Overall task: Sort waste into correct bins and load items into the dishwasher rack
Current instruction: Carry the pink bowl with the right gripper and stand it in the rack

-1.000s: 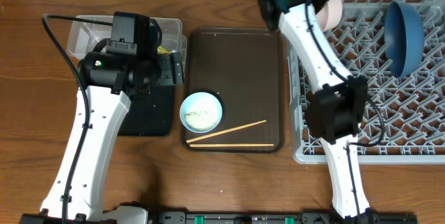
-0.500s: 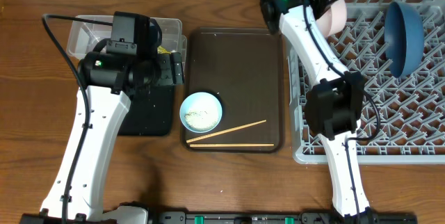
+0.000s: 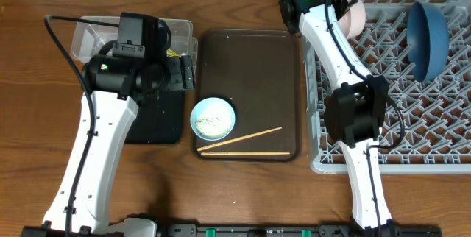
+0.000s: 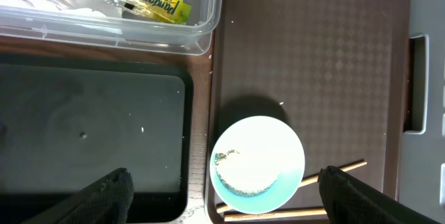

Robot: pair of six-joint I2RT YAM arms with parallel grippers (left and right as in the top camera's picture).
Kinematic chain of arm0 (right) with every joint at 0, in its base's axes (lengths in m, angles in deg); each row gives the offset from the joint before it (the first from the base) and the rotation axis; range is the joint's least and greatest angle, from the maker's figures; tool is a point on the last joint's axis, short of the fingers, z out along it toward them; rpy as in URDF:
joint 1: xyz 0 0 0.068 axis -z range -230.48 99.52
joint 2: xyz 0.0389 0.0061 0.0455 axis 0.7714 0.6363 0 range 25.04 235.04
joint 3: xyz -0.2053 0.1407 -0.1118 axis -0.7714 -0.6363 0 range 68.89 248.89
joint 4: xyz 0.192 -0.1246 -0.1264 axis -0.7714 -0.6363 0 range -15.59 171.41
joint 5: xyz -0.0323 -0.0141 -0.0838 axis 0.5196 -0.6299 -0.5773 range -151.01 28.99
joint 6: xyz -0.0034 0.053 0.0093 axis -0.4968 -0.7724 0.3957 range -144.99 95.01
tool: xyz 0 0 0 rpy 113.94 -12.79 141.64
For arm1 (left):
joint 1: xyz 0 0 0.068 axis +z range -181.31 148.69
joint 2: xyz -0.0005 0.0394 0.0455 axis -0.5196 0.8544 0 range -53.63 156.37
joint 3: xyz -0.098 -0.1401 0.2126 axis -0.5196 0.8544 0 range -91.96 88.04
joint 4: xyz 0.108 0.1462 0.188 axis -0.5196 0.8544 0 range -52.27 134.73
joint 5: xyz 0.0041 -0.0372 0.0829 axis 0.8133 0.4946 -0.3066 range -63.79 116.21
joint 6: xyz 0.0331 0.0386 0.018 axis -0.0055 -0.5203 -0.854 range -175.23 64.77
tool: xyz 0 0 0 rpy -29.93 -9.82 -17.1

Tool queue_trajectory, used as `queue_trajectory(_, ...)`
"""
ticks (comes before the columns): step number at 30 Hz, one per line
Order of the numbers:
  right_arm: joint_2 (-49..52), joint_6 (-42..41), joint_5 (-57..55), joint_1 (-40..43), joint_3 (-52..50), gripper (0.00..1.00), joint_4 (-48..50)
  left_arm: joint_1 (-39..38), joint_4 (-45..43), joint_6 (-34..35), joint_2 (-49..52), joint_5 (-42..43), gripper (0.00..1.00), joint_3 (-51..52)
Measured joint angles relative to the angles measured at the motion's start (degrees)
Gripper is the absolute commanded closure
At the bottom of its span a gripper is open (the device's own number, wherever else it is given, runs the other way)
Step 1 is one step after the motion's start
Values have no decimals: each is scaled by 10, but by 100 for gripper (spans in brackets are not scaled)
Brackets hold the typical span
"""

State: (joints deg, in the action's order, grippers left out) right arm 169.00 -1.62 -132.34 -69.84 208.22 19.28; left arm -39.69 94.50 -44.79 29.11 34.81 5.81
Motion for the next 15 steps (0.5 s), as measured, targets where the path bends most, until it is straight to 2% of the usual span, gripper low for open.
queue_trajectory(2,0,-3,1,0,0,96,0,0,0,0,0,0,12,0)
queue_trajectory(4,0,-8,9,0,0,81,0,0,0,0,0,0,12,0)
queue_trajectory(7,0,-13,37,-2,0,51,-12,0,0,0,0,0,12,0)
queue_trajectory(9,0,-14,49,-3,0,37,-20,0,0,0,0,0,12,0)
queue_trajectory(11,0,-16,54,-7,0,31,-27,0,0,0,0,0,12,0)
queue_trajectory(15,0,-14,63,-25,-1,28,-32,0,0,0,0,0,12,0)
